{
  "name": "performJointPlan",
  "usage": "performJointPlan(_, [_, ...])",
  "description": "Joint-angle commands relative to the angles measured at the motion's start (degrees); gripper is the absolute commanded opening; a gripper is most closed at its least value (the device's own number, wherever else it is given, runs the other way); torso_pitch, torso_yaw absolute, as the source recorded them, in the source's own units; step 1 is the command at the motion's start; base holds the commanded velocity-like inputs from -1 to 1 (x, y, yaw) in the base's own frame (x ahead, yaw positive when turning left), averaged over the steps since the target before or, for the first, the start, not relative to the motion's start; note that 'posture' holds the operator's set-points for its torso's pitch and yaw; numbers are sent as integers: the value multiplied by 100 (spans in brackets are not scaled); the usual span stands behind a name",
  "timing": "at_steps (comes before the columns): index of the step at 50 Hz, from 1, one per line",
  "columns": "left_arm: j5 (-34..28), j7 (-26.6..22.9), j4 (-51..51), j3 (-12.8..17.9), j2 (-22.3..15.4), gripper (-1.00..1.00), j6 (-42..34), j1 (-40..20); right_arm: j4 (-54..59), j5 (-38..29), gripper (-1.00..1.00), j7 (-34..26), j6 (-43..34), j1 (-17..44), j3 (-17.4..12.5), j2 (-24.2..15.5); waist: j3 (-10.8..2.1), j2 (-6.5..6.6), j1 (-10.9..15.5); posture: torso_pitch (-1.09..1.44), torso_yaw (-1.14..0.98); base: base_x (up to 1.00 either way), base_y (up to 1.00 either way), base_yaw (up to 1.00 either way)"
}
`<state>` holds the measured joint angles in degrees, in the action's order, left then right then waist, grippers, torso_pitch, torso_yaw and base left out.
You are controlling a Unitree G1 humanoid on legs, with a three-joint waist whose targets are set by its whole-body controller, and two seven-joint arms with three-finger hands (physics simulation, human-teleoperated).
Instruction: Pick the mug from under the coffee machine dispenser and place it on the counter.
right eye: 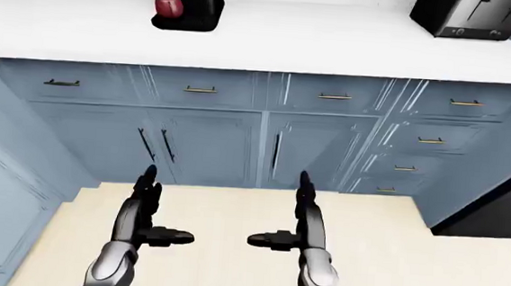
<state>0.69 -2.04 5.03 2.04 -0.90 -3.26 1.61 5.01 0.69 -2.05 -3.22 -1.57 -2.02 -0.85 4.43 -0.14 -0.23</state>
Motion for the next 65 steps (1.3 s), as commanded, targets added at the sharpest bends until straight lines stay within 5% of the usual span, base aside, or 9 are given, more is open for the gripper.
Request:
performJointPlan(1, [170,-201,-915,29,-74,100,316,-177,-735,23,100,-70,257,144,18,-45,-5,-45,-12,0,0,0,0,0])
performJointPlan(3, [276,-110,-1568,279,-199,100,-349,-385,-1167,122,100,-231,-147,520,-229,-281,-369,-6,42,0,0,0,0,0])
performJointPlan(5, [265,-113,-1612,311,-193,100,-400,-400,-1182,101,100,-273,-170,531,-263,-264,-145,-56,26,0,0,0,0,0])
performJointPlan(7, [254,-118,-1613,315,-186,100,-403,-402,-1189,80,100,-290,-168,515,-263,-247,-379,-50,39,0,0,0,0,0])
performJointPlan(13, [274,-128,-1680,393,-216,100,-494,-467,-1241,85,100,-318,-233,551,-315,-241,-499,-21,50,0,0,0,0,0])
performJointPlan(30, [528,-88,-2331,942,-568,100,-1145,-897,-1711,286,100,-172,-1033,1440,-831,-761,-523,-18,45,0,0,0,0,0])
performJointPlan(44, [880,32,-2807,1577,-1171,100,-1886,-1488,-1864,565,100,-138,-1469,2199,-1383,-1435,-422,-4,43,0,0,0,0,0])
performJointPlan(55, [1361,173,-2988,2356,-2080,100,-2457,-2061,-1517,880,100,-42,-1679,2862,-1801,-2191,-375,6,32,0,0,0,0,0])
performJointPlan(65, [1836,473,-3209,2691,-2767,100,-3001,-2486,-1454,1165,100,84,-1779,3227,-1931,-2670,-330,35,31,0,0,0,2,0])
